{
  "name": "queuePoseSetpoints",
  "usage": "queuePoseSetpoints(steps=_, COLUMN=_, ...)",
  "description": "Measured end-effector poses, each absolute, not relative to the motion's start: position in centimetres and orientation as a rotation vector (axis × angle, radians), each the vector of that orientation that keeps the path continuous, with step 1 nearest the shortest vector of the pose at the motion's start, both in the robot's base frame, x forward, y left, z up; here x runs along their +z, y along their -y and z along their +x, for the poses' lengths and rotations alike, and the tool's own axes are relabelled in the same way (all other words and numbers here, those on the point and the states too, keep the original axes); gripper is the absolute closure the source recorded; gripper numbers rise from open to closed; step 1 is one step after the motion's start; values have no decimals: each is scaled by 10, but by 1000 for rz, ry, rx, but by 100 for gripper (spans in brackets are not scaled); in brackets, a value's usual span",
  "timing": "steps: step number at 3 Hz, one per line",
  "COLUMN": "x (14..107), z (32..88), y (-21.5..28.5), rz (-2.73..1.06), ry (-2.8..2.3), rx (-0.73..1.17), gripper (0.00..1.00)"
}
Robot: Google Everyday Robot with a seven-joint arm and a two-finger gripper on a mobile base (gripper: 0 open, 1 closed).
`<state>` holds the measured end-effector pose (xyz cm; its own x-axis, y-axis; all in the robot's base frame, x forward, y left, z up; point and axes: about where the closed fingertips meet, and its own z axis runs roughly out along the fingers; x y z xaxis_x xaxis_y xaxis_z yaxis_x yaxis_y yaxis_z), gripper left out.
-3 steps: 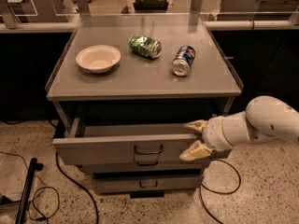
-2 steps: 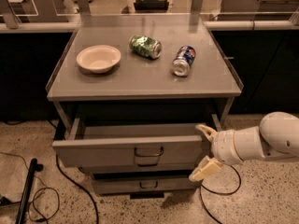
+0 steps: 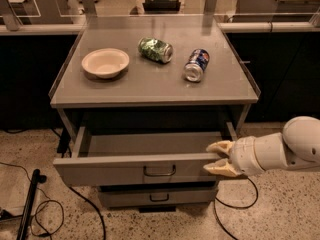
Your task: Open top drawer
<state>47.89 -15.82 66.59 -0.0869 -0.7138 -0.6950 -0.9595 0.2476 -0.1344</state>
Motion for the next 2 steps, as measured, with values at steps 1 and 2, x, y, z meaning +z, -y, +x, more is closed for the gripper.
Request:
queuePoseSetpoints(steps=1, x=672, z=479, y=158, rz=-1526, ry=-1862, rx=475, gripper=84)
queuePoseSetpoints(steps=2, x=673, z=479, y=160, rz=-1526, ry=-1862, rx=475, gripper=100)
